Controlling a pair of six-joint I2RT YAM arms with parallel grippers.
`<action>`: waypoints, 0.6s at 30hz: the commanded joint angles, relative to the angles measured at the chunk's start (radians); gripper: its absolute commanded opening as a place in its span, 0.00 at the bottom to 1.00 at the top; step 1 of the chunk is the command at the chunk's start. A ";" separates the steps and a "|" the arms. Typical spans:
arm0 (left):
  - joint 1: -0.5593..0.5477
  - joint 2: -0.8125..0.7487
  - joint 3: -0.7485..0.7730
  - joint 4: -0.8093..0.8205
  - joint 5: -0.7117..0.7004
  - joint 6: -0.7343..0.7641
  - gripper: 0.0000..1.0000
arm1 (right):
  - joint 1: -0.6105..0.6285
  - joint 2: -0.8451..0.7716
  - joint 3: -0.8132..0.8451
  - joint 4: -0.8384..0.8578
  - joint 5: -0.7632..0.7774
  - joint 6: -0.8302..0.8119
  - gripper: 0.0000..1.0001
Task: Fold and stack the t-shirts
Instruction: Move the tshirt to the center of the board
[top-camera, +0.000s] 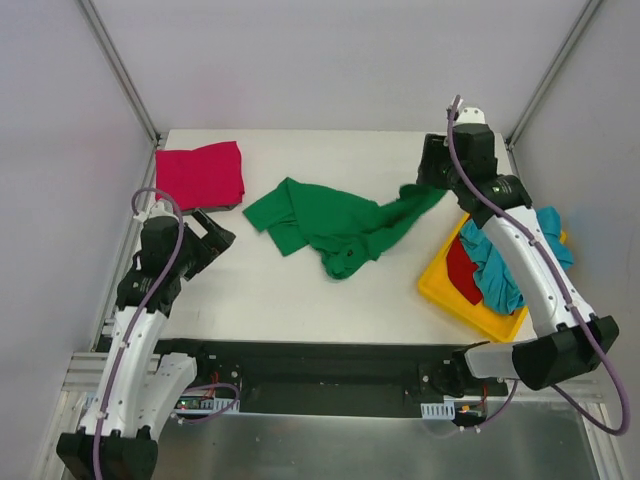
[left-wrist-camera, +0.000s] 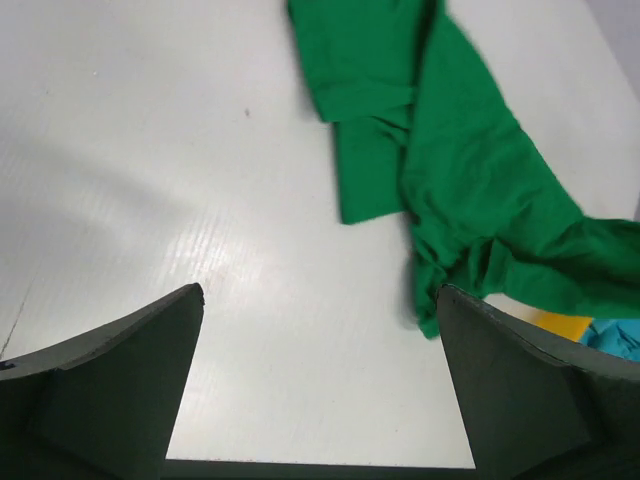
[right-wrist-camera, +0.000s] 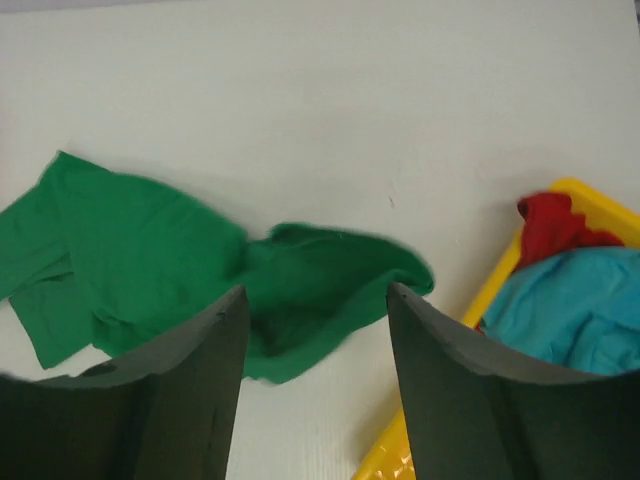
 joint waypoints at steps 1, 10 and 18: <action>-0.002 0.154 -0.009 0.006 -0.047 -0.052 0.99 | -0.039 0.047 0.001 -0.092 0.049 -0.045 0.71; -0.002 0.532 0.083 0.259 0.136 -0.048 0.98 | 0.093 0.149 -0.105 0.028 -0.177 -0.214 0.83; -0.018 0.866 0.257 0.351 0.181 -0.035 0.93 | 0.346 0.287 -0.194 0.073 -0.283 -0.110 0.80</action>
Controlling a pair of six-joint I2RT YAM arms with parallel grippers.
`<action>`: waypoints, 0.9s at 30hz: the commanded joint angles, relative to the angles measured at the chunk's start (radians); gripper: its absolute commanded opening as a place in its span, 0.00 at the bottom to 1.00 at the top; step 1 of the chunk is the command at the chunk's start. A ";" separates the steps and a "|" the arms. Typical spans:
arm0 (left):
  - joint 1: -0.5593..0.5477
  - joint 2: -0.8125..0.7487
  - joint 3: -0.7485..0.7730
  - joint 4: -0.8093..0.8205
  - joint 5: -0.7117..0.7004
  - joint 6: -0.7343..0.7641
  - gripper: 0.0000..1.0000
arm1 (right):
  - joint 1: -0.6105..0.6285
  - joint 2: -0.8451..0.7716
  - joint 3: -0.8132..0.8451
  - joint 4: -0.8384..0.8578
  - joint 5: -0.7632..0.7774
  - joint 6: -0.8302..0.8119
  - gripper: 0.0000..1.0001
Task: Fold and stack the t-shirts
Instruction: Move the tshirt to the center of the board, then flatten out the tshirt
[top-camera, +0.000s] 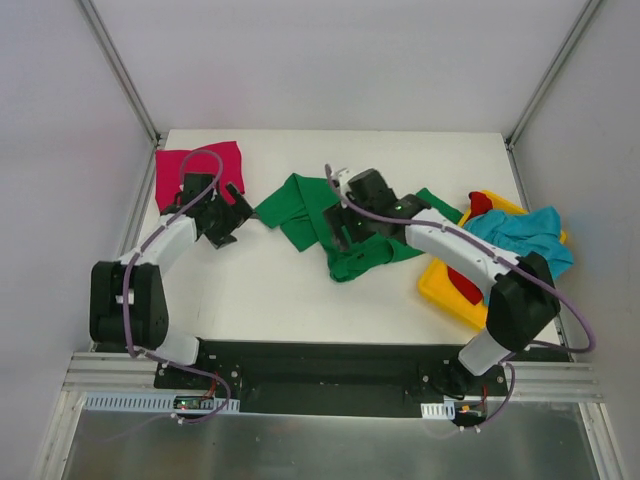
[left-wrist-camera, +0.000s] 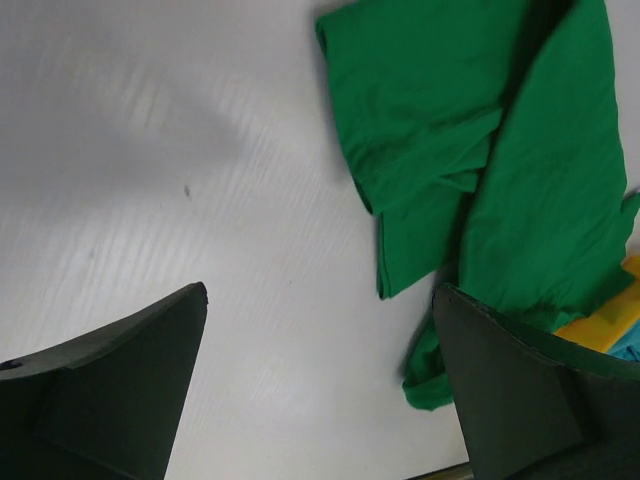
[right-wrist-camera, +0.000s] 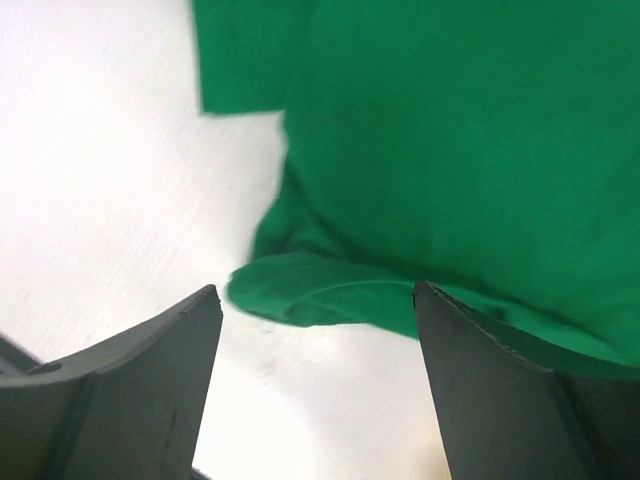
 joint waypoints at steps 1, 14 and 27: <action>-0.025 0.153 0.122 0.082 0.009 0.015 0.92 | 0.081 0.036 -0.059 0.058 -0.068 0.079 0.79; -0.112 0.488 0.326 0.043 -0.084 0.023 0.65 | 0.173 0.102 -0.267 0.304 0.068 0.230 0.77; -0.163 0.467 0.437 -0.069 -0.326 0.118 0.00 | 0.192 -0.031 -0.258 0.181 0.387 0.262 0.03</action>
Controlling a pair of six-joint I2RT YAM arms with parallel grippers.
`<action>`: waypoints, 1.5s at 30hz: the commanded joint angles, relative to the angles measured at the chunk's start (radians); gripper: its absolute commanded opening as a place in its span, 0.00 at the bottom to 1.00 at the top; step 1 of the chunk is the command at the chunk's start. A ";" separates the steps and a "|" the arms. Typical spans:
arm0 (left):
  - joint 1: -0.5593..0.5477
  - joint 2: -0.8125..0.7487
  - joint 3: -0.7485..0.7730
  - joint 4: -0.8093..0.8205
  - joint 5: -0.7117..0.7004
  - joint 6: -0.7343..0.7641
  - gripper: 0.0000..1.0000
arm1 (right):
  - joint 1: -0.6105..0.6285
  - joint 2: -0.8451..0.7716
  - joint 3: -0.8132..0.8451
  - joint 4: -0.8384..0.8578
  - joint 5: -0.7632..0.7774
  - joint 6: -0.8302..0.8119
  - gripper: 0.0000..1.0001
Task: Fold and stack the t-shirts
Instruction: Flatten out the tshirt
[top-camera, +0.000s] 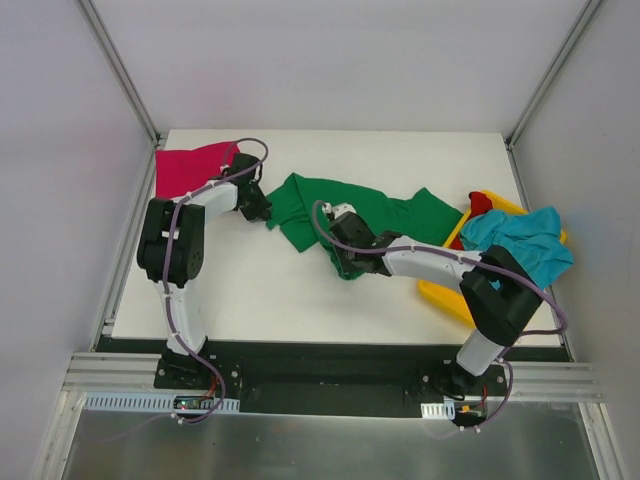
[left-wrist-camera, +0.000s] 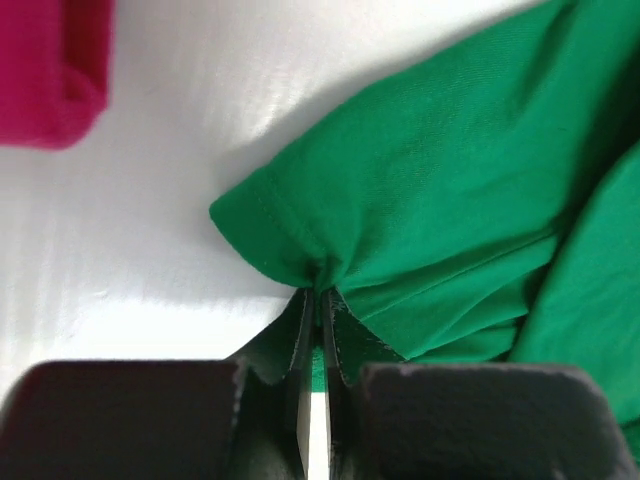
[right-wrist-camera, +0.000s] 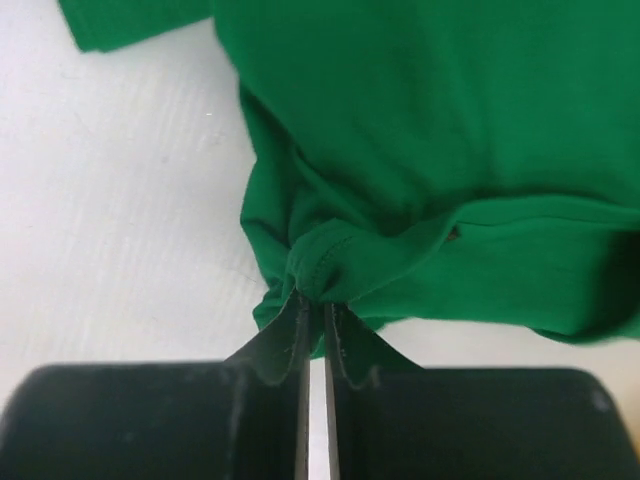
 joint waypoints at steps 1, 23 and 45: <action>-0.022 -0.159 -0.006 -0.081 -0.249 0.077 0.00 | 0.000 -0.210 0.020 -0.084 0.195 -0.020 0.01; -0.032 -1.342 0.134 -0.075 -0.603 0.359 0.00 | -0.009 -0.795 0.744 -0.410 -0.254 -0.156 0.01; 0.172 -0.677 -0.081 -0.076 -0.528 0.241 0.97 | -0.517 -0.248 0.313 -0.130 -0.301 0.087 0.61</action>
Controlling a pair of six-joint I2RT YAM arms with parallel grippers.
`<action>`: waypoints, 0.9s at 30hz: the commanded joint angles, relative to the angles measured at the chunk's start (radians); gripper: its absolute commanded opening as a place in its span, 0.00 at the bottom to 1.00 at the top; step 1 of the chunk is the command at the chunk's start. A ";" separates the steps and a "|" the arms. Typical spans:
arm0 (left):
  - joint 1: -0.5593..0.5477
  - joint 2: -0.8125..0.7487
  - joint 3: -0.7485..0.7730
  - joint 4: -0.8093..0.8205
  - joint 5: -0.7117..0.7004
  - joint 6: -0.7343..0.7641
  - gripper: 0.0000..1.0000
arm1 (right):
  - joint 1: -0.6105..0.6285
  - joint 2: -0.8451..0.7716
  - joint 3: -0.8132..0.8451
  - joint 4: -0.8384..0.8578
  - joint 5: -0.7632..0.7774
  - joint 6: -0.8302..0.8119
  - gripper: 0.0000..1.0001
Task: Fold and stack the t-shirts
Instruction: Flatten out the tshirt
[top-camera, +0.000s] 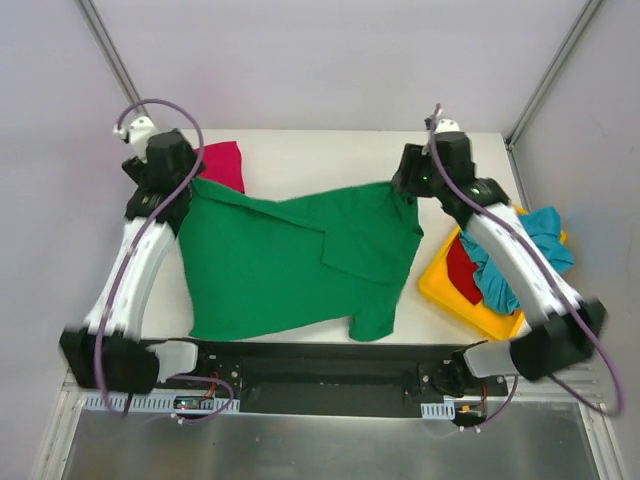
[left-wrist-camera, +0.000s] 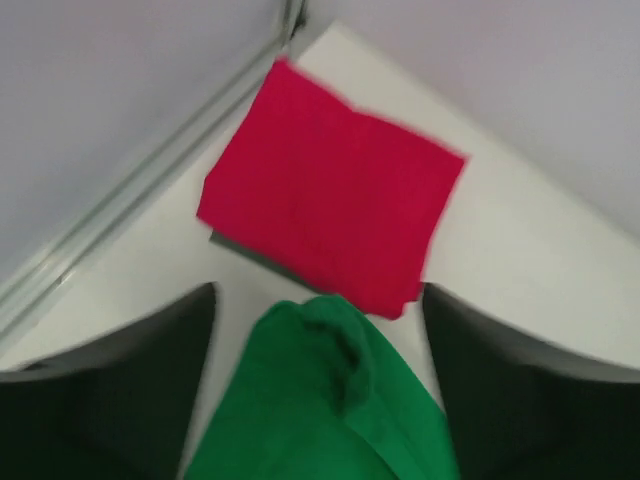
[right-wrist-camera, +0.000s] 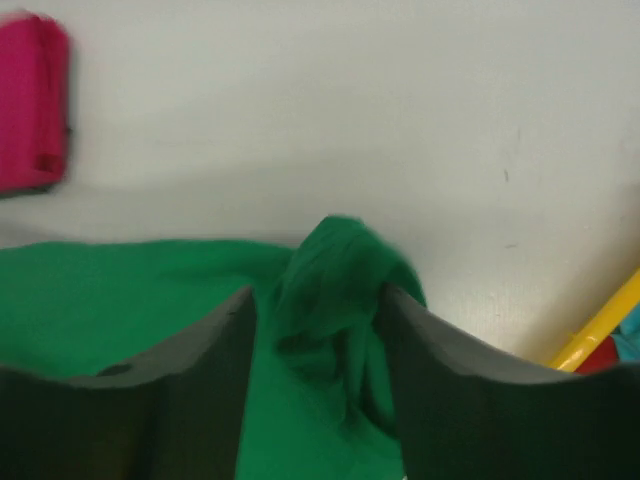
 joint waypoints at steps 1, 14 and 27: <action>0.106 0.314 0.077 -0.117 0.178 -0.083 0.99 | -0.126 0.257 -0.002 0.122 -0.284 0.043 0.75; 0.089 0.218 -0.174 -0.193 0.524 -0.338 0.99 | -0.039 0.186 -0.233 0.029 -0.346 -0.046 0.96; 0.013 -0.041 -0.636 -0.198 0.695 -0.349 0.99 | 0.228 0.138 -0.536 0.035 -0.248 0.065 0.96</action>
